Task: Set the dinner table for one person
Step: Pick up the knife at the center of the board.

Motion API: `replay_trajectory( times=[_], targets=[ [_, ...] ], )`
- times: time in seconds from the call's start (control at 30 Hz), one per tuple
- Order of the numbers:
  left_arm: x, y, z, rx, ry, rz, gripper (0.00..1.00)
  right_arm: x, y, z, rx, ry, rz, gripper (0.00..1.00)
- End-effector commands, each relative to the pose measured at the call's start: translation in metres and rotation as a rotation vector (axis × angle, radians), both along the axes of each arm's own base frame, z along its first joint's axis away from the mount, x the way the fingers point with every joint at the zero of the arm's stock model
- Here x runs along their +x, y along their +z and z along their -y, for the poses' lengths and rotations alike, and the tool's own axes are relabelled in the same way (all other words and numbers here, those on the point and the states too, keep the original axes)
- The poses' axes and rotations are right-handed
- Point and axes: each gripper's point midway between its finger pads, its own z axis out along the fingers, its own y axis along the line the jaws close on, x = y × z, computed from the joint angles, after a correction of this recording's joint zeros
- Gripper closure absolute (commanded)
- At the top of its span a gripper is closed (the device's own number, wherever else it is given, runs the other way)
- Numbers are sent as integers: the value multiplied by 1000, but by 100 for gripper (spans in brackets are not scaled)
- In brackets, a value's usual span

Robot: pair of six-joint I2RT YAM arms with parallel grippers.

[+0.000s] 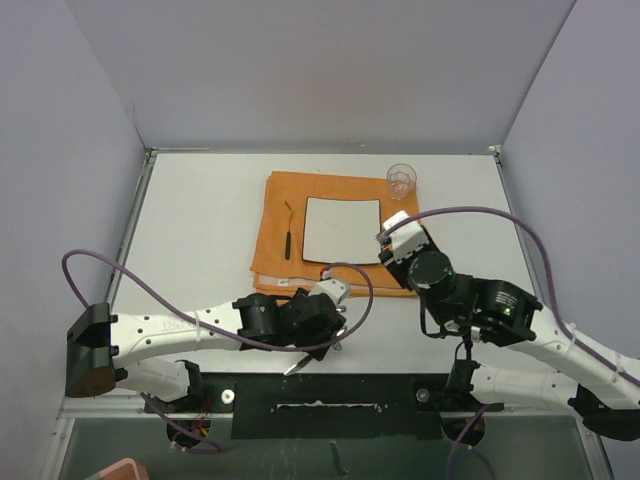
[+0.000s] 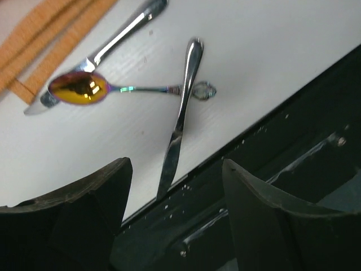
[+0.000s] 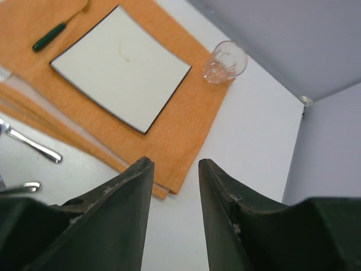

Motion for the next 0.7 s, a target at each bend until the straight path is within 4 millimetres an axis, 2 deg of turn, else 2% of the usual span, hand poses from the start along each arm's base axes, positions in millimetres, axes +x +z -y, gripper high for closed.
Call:
replay_trajectory(
  times=[0.0,0.1,0.17,0.2,0.3,0.43,0.57,0.67],
  targets=[
    [-29,-15,-37,108,8,-21,36,12,92,44,299,-215,228,62],
    [-44,-34,-54,165,50,-54,36,11,123,71,421,-332,321,56],
    [-50,-44,-53,172,57,-66,36,12,133,79,445,-381,362,38],
    [-53,-48,-49,172,52,-65,36,14,134,83,428,-420,373,34],
    [-55,-63,-38,204,31,-49,36,18,131,85,383,-476,363,31],
    [-55,-72,-11,219,-18,-26,36,21,118,76,380,-455,324,31],
    [-52,-72,19,153,-74,2,36,20,106,75,375,-462,290,31],
    [-46,-68,31,137,-97,39,37,18,99,75,367,-462,267,32]
  ],
)
